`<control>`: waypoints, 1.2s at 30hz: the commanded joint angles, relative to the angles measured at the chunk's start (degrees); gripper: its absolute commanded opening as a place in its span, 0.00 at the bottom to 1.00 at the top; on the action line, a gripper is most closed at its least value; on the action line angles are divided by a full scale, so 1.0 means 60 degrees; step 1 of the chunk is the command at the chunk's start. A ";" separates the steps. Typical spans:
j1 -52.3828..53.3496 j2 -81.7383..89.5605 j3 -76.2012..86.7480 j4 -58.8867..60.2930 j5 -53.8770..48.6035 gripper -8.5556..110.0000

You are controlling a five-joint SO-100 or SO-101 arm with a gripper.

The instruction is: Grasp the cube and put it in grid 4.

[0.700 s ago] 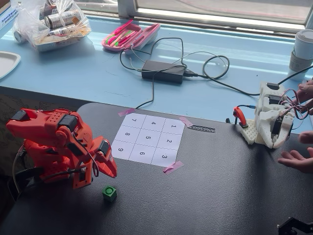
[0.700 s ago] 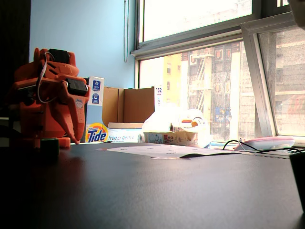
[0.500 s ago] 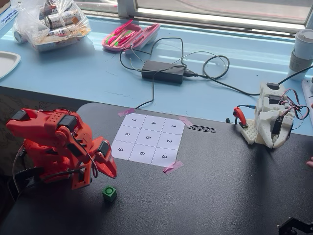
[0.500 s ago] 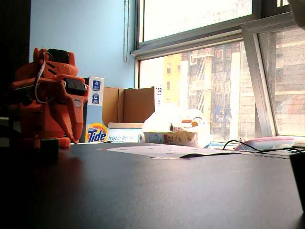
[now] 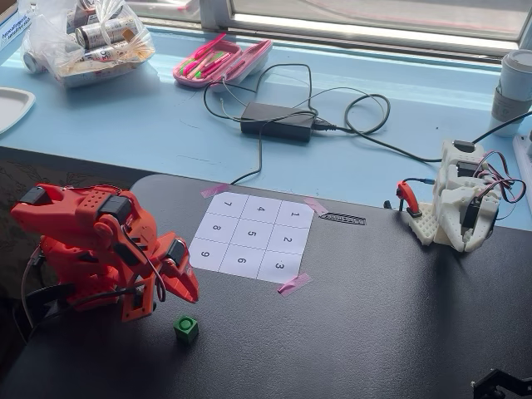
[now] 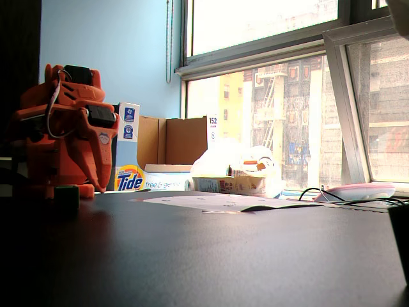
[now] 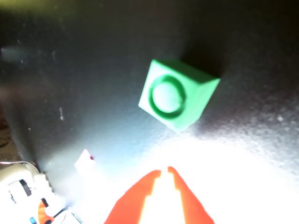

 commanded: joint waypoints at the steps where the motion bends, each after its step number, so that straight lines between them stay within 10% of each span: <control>1: 0.0029 0.0029 0.0366 -0.0117 0.0059 0.07; 36: 0.0132 -0.0659 -0.0776 0.0527 0.0190 0.14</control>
